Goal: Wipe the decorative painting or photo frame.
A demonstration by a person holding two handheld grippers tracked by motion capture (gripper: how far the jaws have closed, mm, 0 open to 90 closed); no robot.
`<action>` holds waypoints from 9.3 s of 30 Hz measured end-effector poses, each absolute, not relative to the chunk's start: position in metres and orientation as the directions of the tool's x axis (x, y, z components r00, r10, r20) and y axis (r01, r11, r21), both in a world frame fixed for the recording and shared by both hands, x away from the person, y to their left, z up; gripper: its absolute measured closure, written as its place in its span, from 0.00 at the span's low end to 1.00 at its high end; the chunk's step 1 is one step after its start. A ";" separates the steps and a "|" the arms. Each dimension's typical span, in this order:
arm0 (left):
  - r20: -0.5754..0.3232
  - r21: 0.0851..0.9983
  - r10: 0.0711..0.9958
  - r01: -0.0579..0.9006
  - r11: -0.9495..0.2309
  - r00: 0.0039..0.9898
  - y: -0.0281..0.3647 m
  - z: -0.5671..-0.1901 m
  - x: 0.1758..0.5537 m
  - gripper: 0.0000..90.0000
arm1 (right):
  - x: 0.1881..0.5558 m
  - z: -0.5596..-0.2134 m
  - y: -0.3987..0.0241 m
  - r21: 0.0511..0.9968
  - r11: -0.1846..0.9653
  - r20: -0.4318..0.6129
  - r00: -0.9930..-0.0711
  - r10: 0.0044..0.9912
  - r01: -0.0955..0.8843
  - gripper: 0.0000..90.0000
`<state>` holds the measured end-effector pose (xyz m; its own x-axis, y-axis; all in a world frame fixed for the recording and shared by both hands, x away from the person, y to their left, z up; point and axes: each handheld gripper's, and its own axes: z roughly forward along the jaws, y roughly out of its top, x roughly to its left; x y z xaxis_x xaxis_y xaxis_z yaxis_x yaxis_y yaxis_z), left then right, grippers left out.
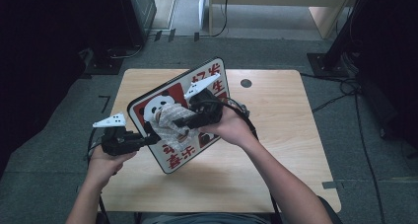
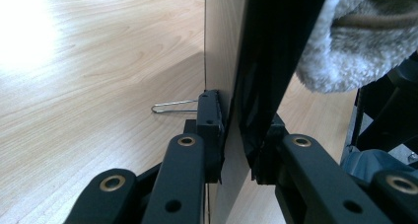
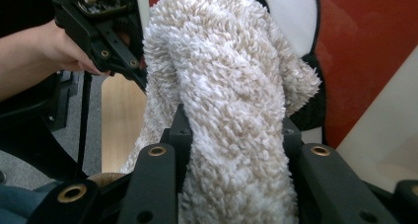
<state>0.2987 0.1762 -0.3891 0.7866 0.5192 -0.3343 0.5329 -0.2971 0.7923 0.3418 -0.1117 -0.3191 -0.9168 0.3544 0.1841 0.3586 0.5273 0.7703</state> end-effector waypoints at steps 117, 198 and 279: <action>-0.364 0.794 0.497 0.541 -0.276 0.788 0.194 -0.387 0.294 0.81 | 0.318 -0.384 -0.133 0.684 0.566 0.290 -0.883 0.368 0.460 0.72; -0.358 0.826 0.517 0.522 -0.213 0.778 0.217 -0.380 0.311 0.79 | 0.338 -0.273 -0.068 0.740 0.583 0.184 -0.934 0.305 0.336 0.72; -0.358 0.827 0.503 0.518 -0.221 0.786 0.214 -0.380 0.313 0.78 | 0.317 -0.375 -0.085 0.739 0.580 0.220 -0.936 0.275 0.344 0.71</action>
<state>0.3131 0.2138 -0.3803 0.7865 0.5033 -0.3579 0.5176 -0.2209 0.8266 0.3175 -0.0852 -0.3749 -0.9360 0.2748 0.2198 0.3437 0.5796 0.7389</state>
